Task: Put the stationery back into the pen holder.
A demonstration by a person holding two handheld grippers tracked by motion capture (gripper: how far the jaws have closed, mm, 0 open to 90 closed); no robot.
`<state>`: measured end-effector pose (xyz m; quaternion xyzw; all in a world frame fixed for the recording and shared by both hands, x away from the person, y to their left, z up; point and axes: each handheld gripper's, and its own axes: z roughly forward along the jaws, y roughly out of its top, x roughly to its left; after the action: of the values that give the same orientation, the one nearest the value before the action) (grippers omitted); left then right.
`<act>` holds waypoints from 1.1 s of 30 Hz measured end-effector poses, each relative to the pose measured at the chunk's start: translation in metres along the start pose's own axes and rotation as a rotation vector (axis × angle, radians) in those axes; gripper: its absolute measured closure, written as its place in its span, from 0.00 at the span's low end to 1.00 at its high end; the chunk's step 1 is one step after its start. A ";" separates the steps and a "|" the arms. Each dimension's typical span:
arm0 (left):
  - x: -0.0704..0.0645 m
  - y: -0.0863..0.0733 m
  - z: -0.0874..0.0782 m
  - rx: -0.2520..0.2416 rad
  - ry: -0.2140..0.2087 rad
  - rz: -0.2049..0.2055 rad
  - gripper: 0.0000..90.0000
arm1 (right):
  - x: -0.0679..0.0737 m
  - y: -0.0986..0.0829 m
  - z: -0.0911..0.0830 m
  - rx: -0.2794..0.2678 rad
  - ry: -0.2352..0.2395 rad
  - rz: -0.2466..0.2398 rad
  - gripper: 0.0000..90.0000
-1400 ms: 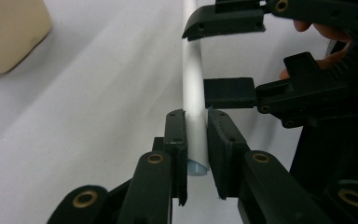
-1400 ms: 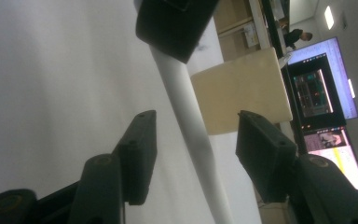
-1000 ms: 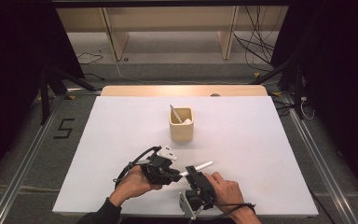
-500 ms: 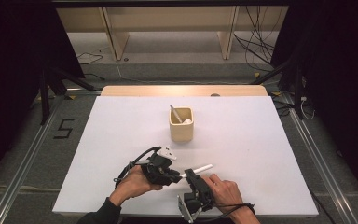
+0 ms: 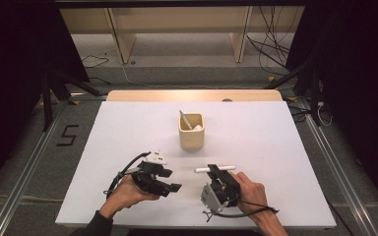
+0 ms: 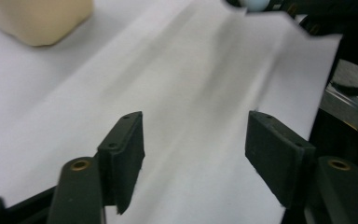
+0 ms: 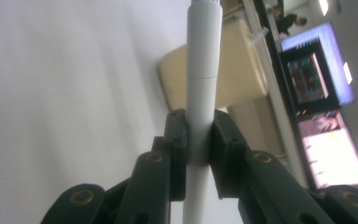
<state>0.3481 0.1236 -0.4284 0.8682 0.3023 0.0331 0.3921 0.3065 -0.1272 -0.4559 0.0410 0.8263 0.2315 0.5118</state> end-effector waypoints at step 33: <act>0.019 -0.060 -0.009 -0.311 0.112 -0.053 0.24 | -0.160 0.022 0.092 -0.224 0.389 1.133 0.87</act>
<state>0.3307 0.1708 -0.4675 0.7854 0.3379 0.1176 0.5051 0.4578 -0.1254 -0.3478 0.3772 0.7249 0.5566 0.1499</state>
